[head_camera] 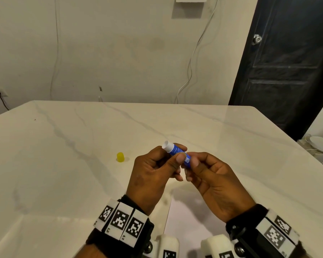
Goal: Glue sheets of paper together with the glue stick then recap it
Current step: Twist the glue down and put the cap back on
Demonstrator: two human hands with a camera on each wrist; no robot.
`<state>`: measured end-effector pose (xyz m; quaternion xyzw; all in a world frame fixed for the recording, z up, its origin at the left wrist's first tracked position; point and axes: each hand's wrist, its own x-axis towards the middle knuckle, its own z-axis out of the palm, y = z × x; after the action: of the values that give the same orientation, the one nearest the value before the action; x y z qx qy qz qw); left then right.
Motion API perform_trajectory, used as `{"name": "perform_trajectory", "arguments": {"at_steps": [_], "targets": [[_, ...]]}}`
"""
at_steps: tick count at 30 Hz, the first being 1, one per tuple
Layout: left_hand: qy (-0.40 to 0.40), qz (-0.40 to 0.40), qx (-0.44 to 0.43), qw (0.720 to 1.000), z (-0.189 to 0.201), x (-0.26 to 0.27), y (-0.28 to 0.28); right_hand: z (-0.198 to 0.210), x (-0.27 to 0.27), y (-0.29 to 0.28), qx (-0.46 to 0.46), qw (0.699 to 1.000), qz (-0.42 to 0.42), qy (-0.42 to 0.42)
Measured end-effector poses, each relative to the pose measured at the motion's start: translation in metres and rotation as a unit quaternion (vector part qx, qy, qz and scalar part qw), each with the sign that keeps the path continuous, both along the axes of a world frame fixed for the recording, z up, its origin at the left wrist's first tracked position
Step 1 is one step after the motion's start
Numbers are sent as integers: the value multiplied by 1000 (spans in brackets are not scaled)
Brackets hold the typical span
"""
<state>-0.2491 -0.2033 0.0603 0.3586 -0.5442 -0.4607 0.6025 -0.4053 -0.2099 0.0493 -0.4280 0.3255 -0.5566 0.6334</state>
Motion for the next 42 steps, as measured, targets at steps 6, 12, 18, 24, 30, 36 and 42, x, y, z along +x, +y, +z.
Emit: {"name": "perform_trajectory", "arguments": {"at_steps": [6,12,18,24,30,36,42], "targets": [[-1,3,0,1000,0,0,0,4,0,1,22,1000,11,4],[-6,-6,-1,1000,-1,0,1,5,1,4,55,998,17,10],[-15,6,-10,1000,1,2,0,-2,-2,-2,1,1000,10,-18],[-18,1,-12,1000,-1,1,0,8,-2,1,47,998,31,-7],[-26,0,-7,1000,-2,1,0,5,-3,2,54,998,21,9],[-17,2,2,1000,-2,2,-2,-2,-4,-2,9,1000,14,-4],[-25,4,3,1000,-2,2,-2,7,-2,1,71,997,34,-22]]}}
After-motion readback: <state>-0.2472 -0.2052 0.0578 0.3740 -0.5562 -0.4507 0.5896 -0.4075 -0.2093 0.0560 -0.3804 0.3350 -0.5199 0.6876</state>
